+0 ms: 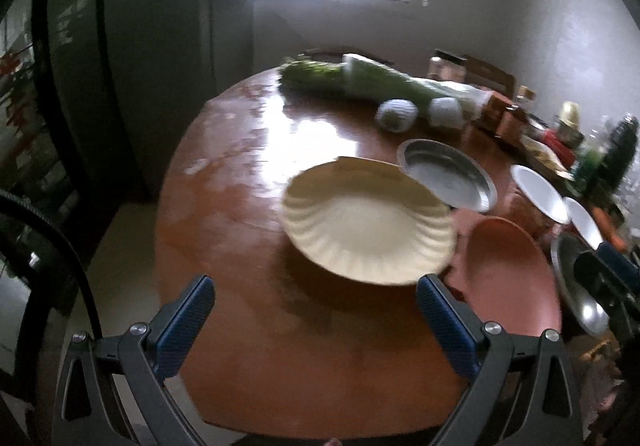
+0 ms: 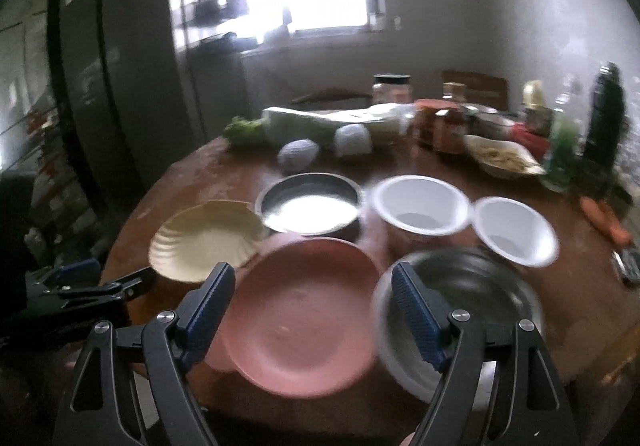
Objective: Organize plates and bowls
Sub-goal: 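Reach the left tool to the cream shell plate and grip its rim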
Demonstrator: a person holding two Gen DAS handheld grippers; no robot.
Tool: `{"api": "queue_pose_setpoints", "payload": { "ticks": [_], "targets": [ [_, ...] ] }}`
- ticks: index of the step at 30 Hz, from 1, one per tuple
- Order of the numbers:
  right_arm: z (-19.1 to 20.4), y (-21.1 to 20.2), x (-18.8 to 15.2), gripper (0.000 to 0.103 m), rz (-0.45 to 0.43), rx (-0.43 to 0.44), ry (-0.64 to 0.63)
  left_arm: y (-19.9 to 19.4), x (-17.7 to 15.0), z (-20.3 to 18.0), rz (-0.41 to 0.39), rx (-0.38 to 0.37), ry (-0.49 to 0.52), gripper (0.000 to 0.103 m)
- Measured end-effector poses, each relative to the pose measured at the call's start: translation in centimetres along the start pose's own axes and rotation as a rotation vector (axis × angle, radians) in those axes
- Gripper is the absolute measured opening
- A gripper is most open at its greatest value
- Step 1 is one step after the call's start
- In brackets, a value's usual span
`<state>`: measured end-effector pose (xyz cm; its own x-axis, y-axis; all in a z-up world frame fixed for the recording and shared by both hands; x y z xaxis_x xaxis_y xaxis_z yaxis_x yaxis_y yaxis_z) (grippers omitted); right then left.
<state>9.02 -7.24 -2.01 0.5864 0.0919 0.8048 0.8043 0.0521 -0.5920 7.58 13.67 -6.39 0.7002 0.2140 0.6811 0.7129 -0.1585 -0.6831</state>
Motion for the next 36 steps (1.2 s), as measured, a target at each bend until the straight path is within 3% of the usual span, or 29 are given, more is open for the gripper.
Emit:
{"api": "queue_pose_setpoints", "payload": {
  "ticks": [11, 26, 36],
  "targets": [
    [7.2, 5.0, 0.9, 0.082, 0.147, 0.128, -0.076, 3.3, 3.5, 4.1, 0.071, 0.006, 0.008, 0.101],
    [8.0, 8.8, 0.9, 0.082, 0.251, 0.089, -0.076, 8.9, 6.0, 3.4, 0.185, -0.025, 0.092, 0.096],
    [7.3, 10.1, 1.1, 0.082, 0.278, 0.057, -0.072, 10.9, 5.8, 3.1, 0.244, -0.043, 0.087, 0.072]
  ]
}}
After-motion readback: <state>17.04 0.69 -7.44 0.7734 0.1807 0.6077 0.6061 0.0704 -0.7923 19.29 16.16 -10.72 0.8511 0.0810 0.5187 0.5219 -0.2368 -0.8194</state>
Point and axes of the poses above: each gripper's, at about its wrist camera, not at the fingertips, and y roughly the way its jaws point, z to its left, x to its top, the point moved 8 cm from there along y, roughly the way its jaws point, and after that the axes turned 14 degrees about -x, right-handed, at the moved point
